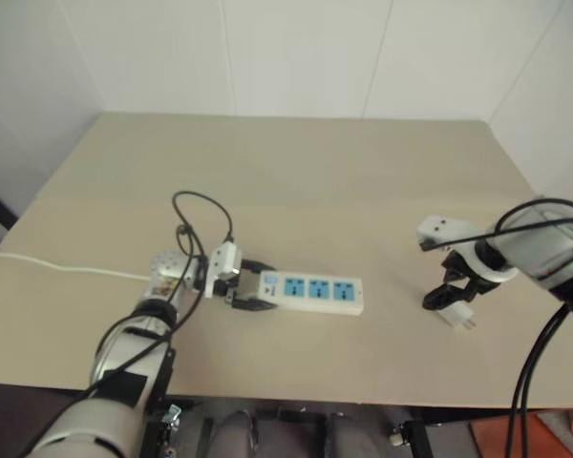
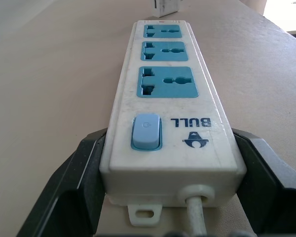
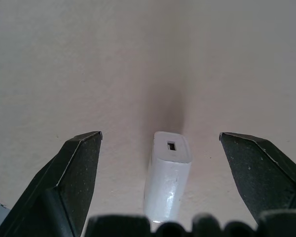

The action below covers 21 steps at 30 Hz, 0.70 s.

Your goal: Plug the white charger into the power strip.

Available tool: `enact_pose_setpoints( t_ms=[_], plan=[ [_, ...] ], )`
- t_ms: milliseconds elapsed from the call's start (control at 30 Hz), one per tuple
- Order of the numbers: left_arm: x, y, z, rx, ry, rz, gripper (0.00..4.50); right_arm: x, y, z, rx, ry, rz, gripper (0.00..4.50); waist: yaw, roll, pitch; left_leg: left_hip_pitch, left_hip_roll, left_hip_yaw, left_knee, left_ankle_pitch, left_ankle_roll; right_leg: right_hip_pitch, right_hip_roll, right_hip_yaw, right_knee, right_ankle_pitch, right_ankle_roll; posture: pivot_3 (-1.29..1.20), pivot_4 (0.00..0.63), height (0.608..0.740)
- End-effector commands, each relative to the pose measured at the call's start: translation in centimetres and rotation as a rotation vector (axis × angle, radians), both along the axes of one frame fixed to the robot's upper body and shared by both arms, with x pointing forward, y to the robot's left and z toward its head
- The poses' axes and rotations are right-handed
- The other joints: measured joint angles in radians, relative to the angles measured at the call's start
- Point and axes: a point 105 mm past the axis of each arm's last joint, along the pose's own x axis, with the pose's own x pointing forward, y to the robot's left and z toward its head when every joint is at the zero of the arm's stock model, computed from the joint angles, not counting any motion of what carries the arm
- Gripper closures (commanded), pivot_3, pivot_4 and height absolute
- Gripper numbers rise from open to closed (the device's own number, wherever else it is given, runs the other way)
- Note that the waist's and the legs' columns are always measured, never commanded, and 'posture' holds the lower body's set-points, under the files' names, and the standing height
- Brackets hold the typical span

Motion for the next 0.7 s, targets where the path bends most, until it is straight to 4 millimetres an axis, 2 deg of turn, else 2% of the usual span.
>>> enact_pose_setpoints(
  t_ms=[33,700],
  plan=[
    [-0.4,-0.4,-0.5,0.019,0.001,-0.031,1.23,0.1,-0.5,0.0,-0.006,-0.008,-0.038,0.00,0.000,0.000,0.000,0.000,0.000,0.000,0.000,0.000,0.000,0.000,0.000,0.000,0.000,0.000,0.000,0.00,0.150,0.740],
    [-0.6,-0.6,-0.9,0.026,0.006,-0.039,1.23,-0.3,-1.3,-1.4,-0.005,0.026,-0.132,0.00,0.001,0.000,0.000,0.000,0.000,0.000,0.001,0.000,0.000,0.000,0.000,0.000,0.001,0.000,0.000,0.00,0.150,0.740]
  ],
)
